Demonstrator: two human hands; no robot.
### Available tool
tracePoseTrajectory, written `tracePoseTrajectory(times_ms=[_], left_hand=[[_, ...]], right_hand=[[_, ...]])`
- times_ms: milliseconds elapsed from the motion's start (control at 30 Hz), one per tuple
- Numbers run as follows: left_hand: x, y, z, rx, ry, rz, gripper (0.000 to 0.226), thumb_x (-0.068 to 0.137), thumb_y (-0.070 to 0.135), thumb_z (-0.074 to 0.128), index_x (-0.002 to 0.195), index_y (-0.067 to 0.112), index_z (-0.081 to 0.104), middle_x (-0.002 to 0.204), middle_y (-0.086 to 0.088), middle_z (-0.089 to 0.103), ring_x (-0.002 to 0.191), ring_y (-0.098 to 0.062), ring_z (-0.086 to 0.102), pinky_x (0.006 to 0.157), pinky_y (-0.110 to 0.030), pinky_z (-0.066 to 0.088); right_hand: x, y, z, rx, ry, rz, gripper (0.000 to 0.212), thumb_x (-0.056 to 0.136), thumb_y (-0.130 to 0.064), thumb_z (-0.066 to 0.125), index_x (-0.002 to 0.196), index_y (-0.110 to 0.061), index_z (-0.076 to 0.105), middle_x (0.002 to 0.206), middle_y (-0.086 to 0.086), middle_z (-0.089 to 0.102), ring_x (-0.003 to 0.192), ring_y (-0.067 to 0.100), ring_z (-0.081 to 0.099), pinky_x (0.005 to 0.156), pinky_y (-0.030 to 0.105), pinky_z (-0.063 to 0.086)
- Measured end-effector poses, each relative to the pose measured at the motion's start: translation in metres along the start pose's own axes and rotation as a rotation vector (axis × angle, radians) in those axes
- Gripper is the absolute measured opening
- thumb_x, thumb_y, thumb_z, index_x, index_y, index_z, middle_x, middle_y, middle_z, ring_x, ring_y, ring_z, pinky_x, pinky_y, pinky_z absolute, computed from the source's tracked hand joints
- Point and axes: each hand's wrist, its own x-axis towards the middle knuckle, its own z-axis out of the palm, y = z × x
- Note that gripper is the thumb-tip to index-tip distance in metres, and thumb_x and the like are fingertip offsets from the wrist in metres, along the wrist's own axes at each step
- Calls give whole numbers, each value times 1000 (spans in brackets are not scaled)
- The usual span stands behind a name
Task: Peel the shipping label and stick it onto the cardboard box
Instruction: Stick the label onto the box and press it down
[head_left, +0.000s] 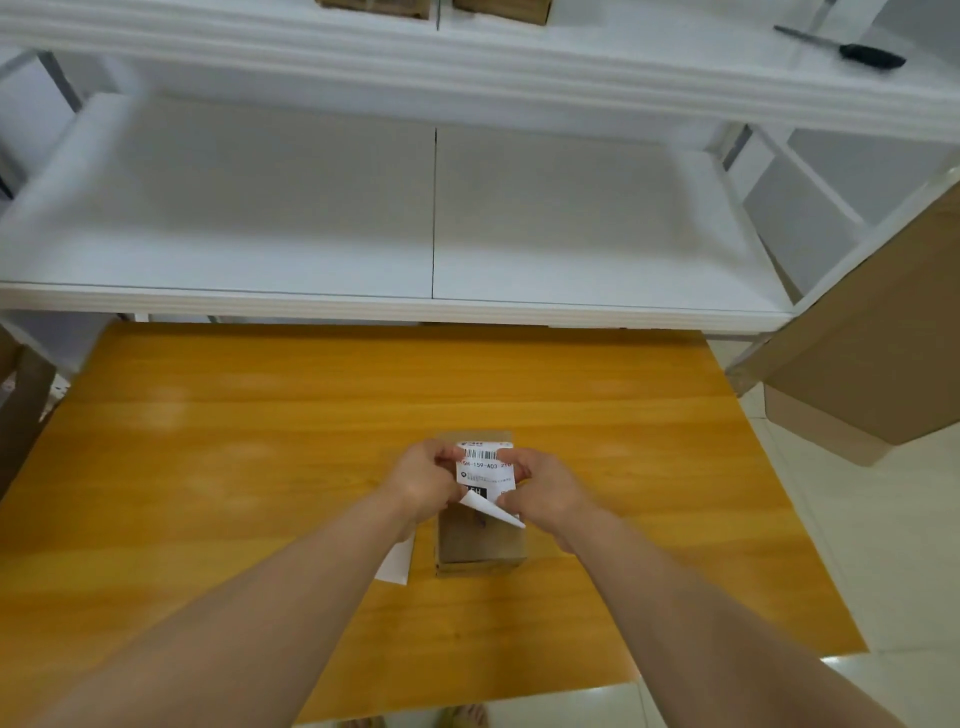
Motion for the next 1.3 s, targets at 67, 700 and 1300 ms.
tracePoseTrajectory(times_ms=[67,700,1300], left_hand=[[2,-2,1,0,12,0,47,86,-17,59,128,5,55,106,-5,62,85,-15,58,58,-18,46],[18,-11,2,16,42,5,55,86,-16,61,134,8,53,128,-11,60,105,-23,58,84,-31,51],[25,-10,2,77,60,43,55,88,-16,57,137,8,52,128,-10,57,106,-22,55,81,-28,51]], right_hand=[[1,1,1,-6,-8,-1,66,85,12,63,146,-7,43,114,8,59,96,18,58,58,13,43],[24,3,11,-68,35,-39,67,85,6,67,145,-13,46,126,11,65,109,22,64,86,27,52],[28,-1,10,-65,64,-35,67,85,5,69,145,-13,46,127,12,65,111,24,64,92,30,52]])
